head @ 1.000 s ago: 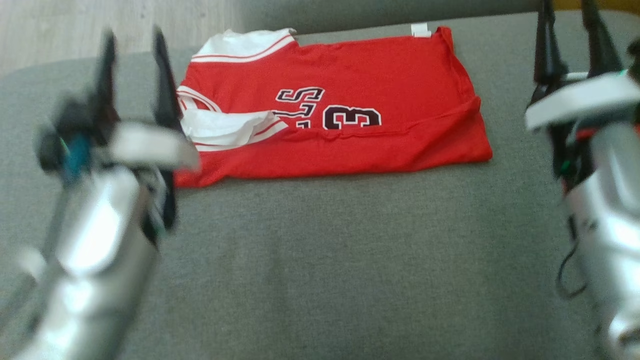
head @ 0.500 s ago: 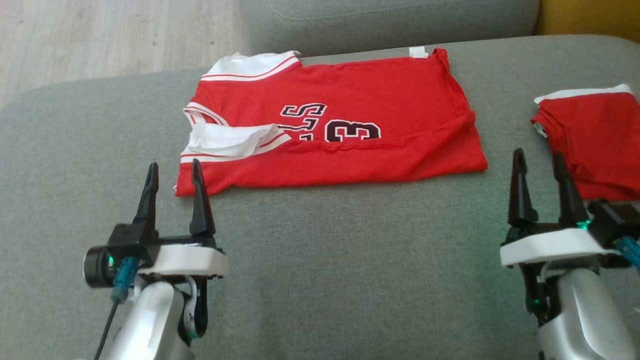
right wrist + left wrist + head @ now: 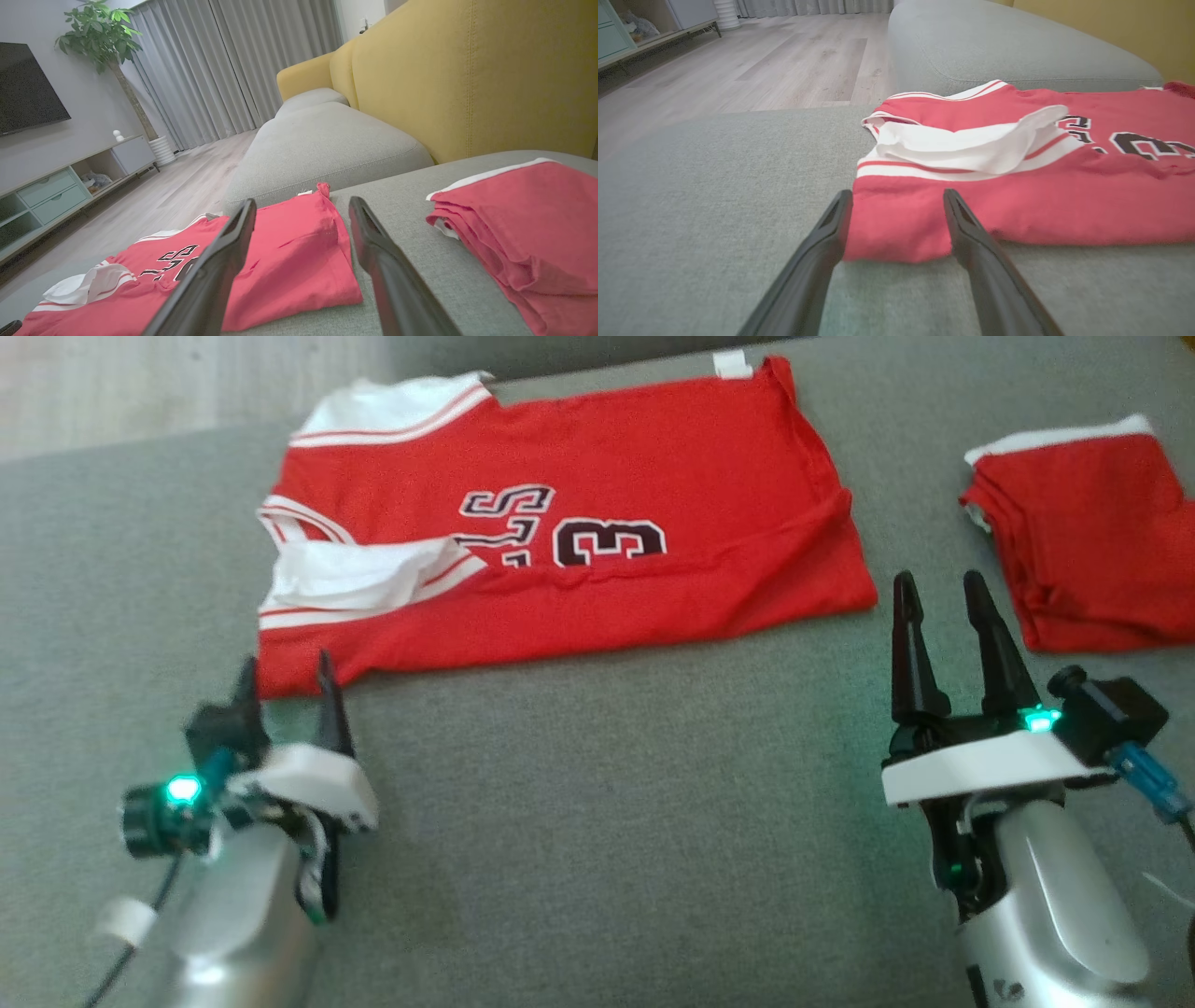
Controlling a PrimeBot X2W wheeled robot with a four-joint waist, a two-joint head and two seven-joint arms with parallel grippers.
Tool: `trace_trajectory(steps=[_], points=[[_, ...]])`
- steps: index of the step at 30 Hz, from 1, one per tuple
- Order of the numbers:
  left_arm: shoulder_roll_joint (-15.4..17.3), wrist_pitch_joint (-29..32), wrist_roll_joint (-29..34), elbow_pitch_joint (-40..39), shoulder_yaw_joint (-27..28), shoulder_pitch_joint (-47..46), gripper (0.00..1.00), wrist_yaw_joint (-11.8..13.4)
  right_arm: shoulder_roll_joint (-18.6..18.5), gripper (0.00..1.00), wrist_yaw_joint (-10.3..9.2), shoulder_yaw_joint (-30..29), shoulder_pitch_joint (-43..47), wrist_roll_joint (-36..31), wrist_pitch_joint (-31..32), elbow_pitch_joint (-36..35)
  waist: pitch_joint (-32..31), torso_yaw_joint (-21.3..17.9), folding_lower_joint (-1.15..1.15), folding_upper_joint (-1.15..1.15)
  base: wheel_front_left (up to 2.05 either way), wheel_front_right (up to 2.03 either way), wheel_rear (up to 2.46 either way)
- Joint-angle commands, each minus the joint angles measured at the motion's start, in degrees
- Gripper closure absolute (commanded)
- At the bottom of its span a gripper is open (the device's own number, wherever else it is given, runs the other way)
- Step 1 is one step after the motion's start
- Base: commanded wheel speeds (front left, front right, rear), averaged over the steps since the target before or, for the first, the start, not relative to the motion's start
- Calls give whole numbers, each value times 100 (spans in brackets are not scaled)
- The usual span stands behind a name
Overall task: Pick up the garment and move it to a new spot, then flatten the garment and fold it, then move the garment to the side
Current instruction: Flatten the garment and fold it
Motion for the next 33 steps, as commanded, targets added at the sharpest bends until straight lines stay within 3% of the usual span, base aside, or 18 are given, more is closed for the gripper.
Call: trace_trajectory(steps=[1, 12, 15, 16, 17, 24, 28, 33], points=[[217, -15, -25, -33, 241, -279, 0, 29, 0, 0, -4, 163, -186, 36, -52, -217, 160, -111, -1, 0, 0, 0, 0], [387, 570, -165, 1333, 291, -787, 0, 45, 0, 0, -4, 361, -283, 281, -52, -315, 402, -302, -1, 0, 0, 0, 0], [378, 683, -163, 1534, 207, -830, 4, -87, 0, 0, -4, 391, -302, 332, -52, -335, 390, -322, -1, 0, 0, 0, 0], [375, 655, -159, 1556, 183, -850, 63, -133, 0, 0, -4, 393, -302, 342, -52, -338, 378, -319, -1, 0, 0, 0, 0], [368, 592, -160, 1556, 169, -874, 100, -169, 0, 0, -4, 388, -296, 348, -52, -337, 363, -310, -1, 0, 0, 0, 0], [248, -72, -170, 1280, 130, -1041, 100, -314, 0, 0, -4, 283, -266, 148, -41, -32, 217, -131, -1, 0, 0, 0, 0], [122, -300, -136, 688, 98, -1093, 100, -486, 0, 0, -4, -62, -369, -235, 280, 507, 181, 101, -1, 0, 0, 0, 0], [63, -332, 58, -137, 23, -963, 100, -514, 0, 0, -4, -473, -716, -483, 772, 1016, 234, 370, -1, 0, 0, 0, 0]])
